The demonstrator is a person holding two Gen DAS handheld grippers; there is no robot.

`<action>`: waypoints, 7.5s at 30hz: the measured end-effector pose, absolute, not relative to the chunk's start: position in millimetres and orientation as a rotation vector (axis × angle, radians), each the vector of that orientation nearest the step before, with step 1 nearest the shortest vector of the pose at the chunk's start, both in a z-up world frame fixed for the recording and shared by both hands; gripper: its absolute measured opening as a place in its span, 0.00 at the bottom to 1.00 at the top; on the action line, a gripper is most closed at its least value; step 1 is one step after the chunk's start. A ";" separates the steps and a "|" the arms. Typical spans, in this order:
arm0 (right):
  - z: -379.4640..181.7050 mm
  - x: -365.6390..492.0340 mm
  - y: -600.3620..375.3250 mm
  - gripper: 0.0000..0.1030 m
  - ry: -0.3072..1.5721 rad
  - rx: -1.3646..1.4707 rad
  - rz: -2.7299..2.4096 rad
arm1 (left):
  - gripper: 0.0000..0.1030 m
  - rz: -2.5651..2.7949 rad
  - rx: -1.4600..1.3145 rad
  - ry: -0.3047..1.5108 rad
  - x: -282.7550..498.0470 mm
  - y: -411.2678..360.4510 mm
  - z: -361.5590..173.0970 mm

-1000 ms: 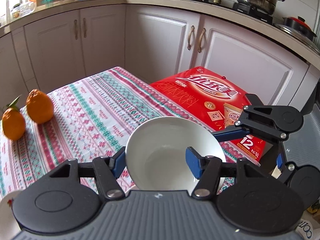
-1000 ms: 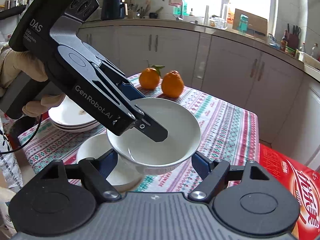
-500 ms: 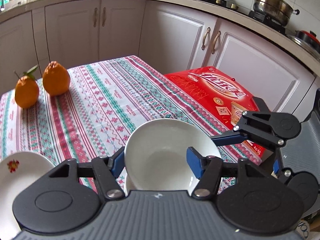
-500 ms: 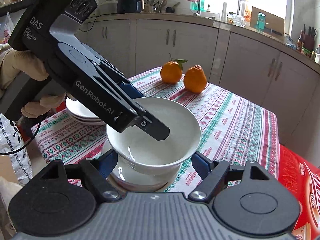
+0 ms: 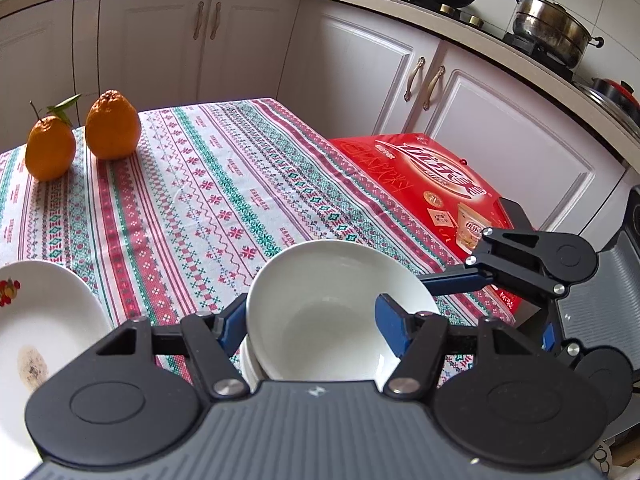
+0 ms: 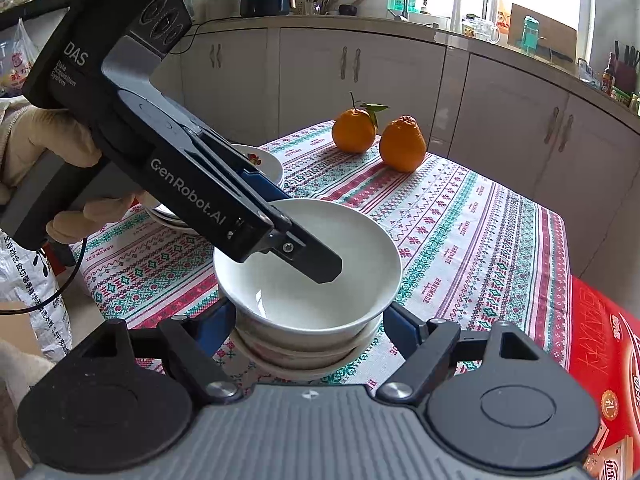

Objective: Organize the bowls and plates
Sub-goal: 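Carry the right tool's bowl and nest it into the bowl held by the left tool, then open the right tool and grip the bowl stack rim opposite the left tool, then carry the bowl stack with both tools and lower it onto the white plate stack, then open both tools and pull them away from the bowls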

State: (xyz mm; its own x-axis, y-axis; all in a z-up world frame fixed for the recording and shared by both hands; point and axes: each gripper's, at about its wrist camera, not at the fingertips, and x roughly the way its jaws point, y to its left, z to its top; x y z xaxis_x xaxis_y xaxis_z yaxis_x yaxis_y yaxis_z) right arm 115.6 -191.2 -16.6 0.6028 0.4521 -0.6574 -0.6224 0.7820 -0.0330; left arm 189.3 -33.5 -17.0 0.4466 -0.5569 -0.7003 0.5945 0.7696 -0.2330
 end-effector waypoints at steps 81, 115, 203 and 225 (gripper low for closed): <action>-61.8 165.5 -181.5 0.95 0.822 -0.617 0.951 | 0.79 -1.008 0.518 0.844 162.8 -36.3 -65.7; -55.6 175.4 -173.0 0.89 0.857 -0.622 1.025 | 0.79 -1.125 0.566 0.835 179.1 -35.0 -66.1; -15.1 233.9 -31.0 1.00 0.663 -0.707 1.035 | 1.00 -0.353 0.418 0.586 145.5 124.6 -16.2; -2.8 95.8 -115.7 1.00 0.706 -0.182 0.213 | 0.99 0.066 -0.022 0.564 34.6 63.6 14.1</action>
